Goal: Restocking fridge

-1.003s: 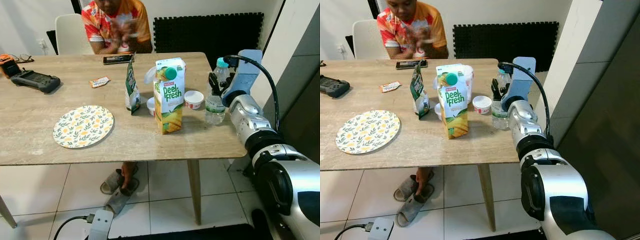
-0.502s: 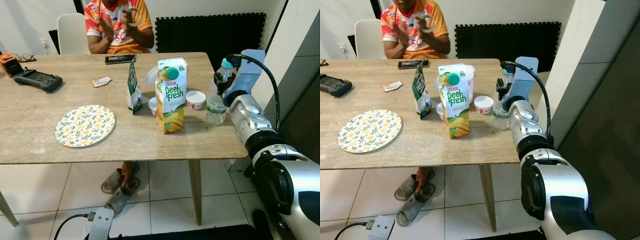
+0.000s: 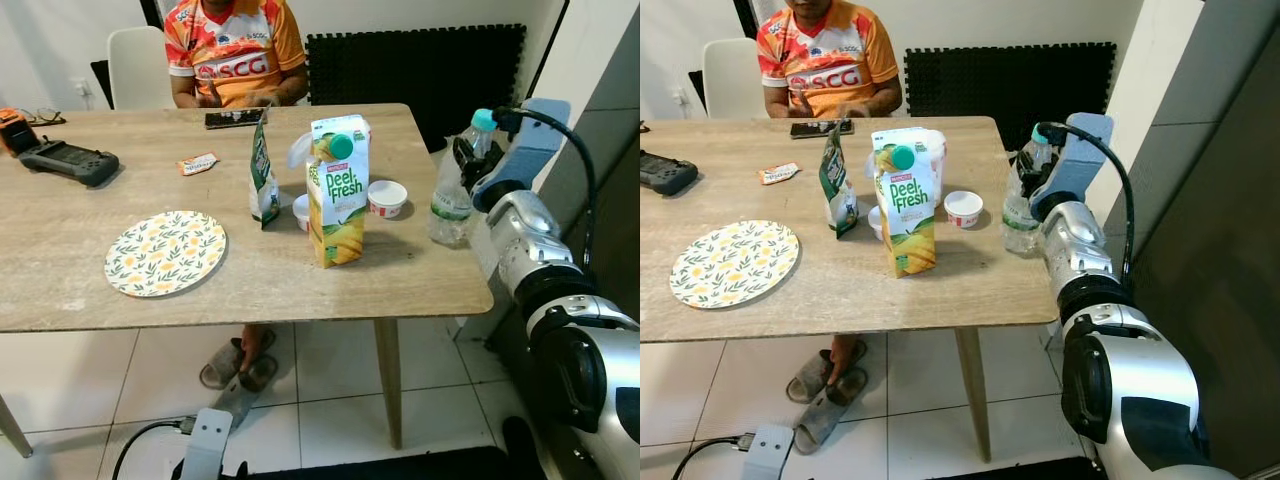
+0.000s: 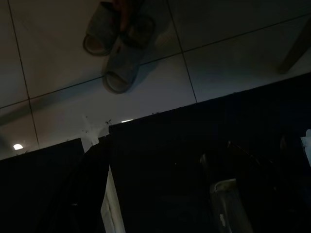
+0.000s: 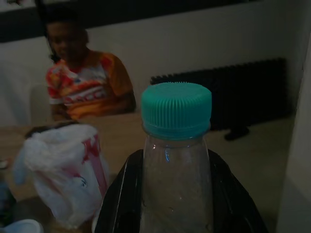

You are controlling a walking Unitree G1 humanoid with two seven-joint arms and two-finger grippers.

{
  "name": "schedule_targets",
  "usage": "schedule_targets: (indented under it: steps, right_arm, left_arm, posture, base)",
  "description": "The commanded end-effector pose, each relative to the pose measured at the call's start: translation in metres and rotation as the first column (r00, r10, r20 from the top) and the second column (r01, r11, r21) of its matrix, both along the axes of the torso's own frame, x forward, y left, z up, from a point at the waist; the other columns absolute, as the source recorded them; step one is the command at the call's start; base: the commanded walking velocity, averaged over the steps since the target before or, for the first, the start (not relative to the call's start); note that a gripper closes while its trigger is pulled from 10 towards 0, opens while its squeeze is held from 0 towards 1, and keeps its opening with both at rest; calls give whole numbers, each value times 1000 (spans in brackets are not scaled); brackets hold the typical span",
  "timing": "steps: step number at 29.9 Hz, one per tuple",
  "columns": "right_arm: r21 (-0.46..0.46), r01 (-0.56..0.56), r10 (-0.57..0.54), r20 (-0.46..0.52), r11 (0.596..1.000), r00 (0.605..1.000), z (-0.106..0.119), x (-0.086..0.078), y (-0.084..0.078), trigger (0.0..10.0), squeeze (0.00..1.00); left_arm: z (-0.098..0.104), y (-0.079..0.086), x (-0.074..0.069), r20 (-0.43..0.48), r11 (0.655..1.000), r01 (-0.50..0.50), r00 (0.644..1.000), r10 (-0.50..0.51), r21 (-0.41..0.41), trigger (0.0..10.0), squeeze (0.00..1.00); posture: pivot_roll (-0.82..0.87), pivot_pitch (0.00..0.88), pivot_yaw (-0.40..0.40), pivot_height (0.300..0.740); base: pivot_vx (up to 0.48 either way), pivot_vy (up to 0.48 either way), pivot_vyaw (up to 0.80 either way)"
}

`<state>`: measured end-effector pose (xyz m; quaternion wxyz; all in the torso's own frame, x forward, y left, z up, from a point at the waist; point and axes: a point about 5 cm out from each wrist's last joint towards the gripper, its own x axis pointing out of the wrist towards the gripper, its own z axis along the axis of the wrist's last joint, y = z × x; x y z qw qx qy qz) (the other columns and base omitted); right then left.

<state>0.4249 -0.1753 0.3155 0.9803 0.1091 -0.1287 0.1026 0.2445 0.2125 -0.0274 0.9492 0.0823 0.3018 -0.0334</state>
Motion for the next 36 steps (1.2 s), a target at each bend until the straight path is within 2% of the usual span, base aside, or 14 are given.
schedule_targets:
  steps: [1,7,14,15,17,21,23,24,26,27,30,31,34,36]
  right_arm:
    - [5,-92,92,-1,996,996,1,-3,-4,0,0]
    - [-23,-279,277,-48,960,960,-3,-9,-3,0,0]
    - [-59,-526,523,-63,848,850,1,-29,4,0,0]
    - [-47,-642,639,-58,766,767,0,-46,8,0,0]
    - [-47,-642,639,-58,766,767,0,-46,8,0,0]
    - [-43,-757,756,-42,652,653,3,-66,14,0,0]
    - [-20,-824,824,-11,567,567,4,-81,19,0,0]
    - [-20,-824,824,-11,567,567,4,-81,19,0,0]
    - [-8,-887,887,-14,461,461,-2,-97,24,0,0]
    - [-8,-887,887,-14,461,461,-2,-97,24,0,0]
    - [51,-941,942,-33,335,334,-19,-116,30,0,0]
    - [51,-941,942,-33,335,334,-19,-116,30,0,0]
    - [127,-968,976,-40,218,214,-45,-138,40,0,0]
    - [154,-968,979,-75,198,188,-63,-144,45,0,0]
  left_arm:
    - [-9,-2,-9,-43,1000,-7,999,7,-4,10000,0]
    - [-9,0,-9,-45,1000,-12,999,12,-1,10000,0]
    - [-9,1,-9,-45,1000,-11,999,11,2,10000,0]
    - [-11,0,-11,-50,1000,0,999,0,5,10000,0]
    - [-11,0,-11,-50,1000,0,999,0,5,10000,0]
    - [-10,-1,-10,-45,1000,13,999,-12,8,10000,0]
    - [-9,0,-9,-41,1000,10,999,-10,12,10000,0]
    - [-9,0,-9,-41,1000,10,999,-10,12,10000,0]
    - [-7,-2,-5,-34,1000,16,999,-16,11,10000,0]
    - [-7,-2,-5,-34,1000,16,999,-16,11,10000,0]
    - [-7,-4,-3,-30,1000,23,999,-23,9,10000,0]
    - [-7,-4,-3,-30,1000,23,999,-23,9,10000,0]
    - [-7,-5,-2,-31,1000,27,999,-27,7,10000,0]
    - [-7,-6,-2,-32,1000,30,999,-30,6,10000,0]
  posture:
    - [40,212,10,740]
    - [37,216,11,740]
    - [35,207,2,740]
    - [28,192,-7,740]
    - [28,192,-7,740]
    - [13,165,-11,740]
    - [17,146,-15,740]
    - [17,146,-15,740]
    - [26,149,-20,740]
    - [26,149,-20,740]
    - [21,145,-11,740]
    - [21,145,-11,740]
    - [14,147,4,740]
    - [14,147,4,740]
  base:
    - [0,0,0]
    - [0,0,0]
    - [0,0,0]
    - [0,0,0]
    - [0,0,0]
    - [0,0,0]
    - [0,0,0]
    - [0,0,0]
    - [0,0,0]
    - [0,0,0]
    - [0,0,0]
    - [0,0,0]
    - [0,0,0]
    - [0,0,0]
